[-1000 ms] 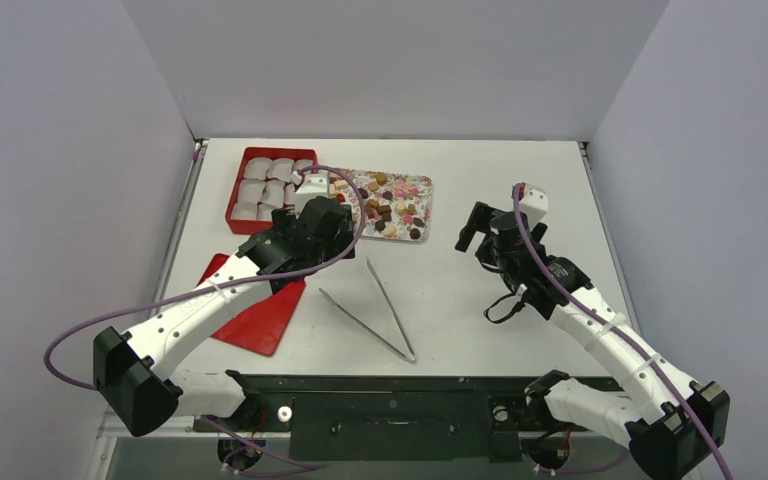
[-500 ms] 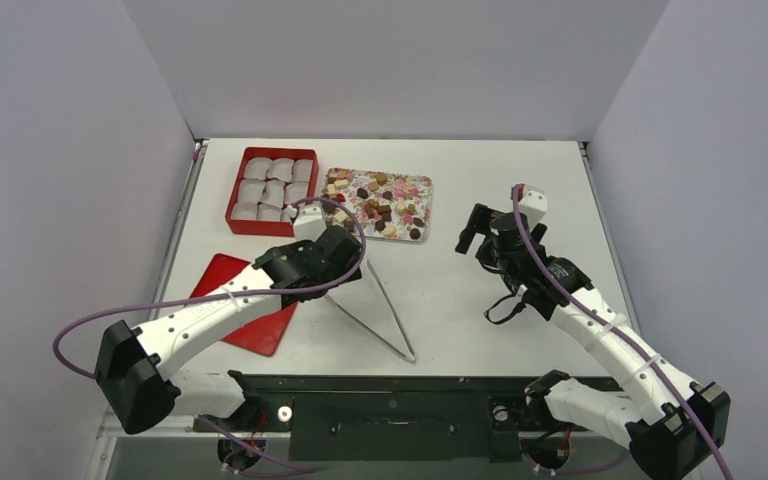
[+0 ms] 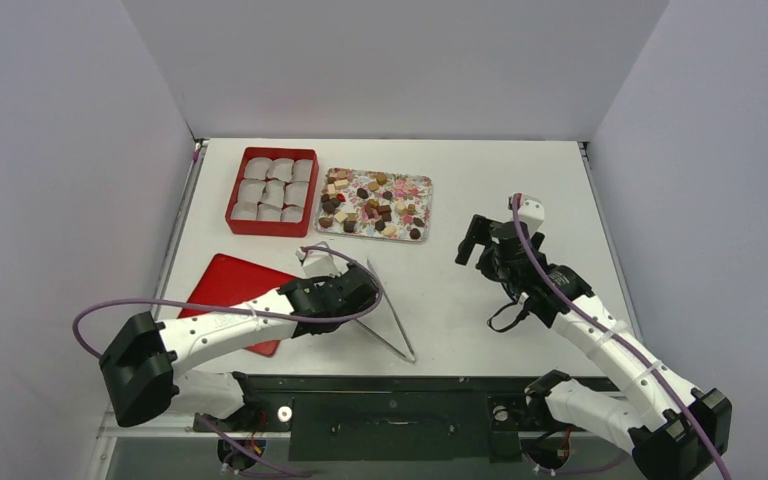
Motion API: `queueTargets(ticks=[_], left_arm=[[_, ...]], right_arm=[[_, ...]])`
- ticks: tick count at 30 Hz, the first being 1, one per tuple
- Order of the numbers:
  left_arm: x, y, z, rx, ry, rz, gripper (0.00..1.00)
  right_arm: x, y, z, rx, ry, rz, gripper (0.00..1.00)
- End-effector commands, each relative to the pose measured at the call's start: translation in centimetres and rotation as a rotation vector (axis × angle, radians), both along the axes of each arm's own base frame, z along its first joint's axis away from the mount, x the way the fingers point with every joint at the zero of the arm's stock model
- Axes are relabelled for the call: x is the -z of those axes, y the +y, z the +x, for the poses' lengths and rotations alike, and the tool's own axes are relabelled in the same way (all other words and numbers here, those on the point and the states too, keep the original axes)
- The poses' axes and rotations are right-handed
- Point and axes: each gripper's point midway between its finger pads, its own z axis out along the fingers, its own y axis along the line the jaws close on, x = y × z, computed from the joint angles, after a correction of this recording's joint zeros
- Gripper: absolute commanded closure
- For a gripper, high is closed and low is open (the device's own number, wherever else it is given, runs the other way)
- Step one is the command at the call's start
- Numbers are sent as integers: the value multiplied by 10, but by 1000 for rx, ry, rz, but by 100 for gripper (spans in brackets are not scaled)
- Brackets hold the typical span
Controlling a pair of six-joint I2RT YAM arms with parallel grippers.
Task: Pack the chocolate
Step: Adjust the clamp at the center of the board.
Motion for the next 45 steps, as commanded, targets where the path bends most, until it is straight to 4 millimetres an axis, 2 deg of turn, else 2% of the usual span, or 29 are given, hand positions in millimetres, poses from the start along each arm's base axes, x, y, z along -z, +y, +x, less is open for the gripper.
queueTargets(ticks=[1, 4, 7, 11, 17, 30, 37, 41, 45], left_arm=[[-20, -41, 16, -105, -84, -187, 4], [-15, -53, 17, -112, -85, -212, 4], [-3, -57, 15, -130, -55, -202, 4], [2, -62, 17, -165, -41, -204, 4], [11, -79, 20, -152, -10, -217, 4], [19, -84, 7, -157, 57, -113, 4], [20, -72, -4, -178, 86, -69, 4], [27, -75, -9, -177, 102, -87, 4], [28, -88, -3, -148, 82, -128, 4]], right_arm=[[-5, 0, -5, -14, -25, 14, 5], [-3, -1, -7, -8, -24, 16, 5], [-1, -3, -8, -3, -23, 17, 5], [-1, -5, -11, 2, -28, 21, 5], [0, -9, -15, 6, -24, 8, 5], [8, -13, -21, 6, -14, 0, 5], [12, -15, -23, 6, -10, -2, 5], [13, -16, -25, 8, -11, -1, 5], [13, -18, -28, 9, -12, -1, 5]])
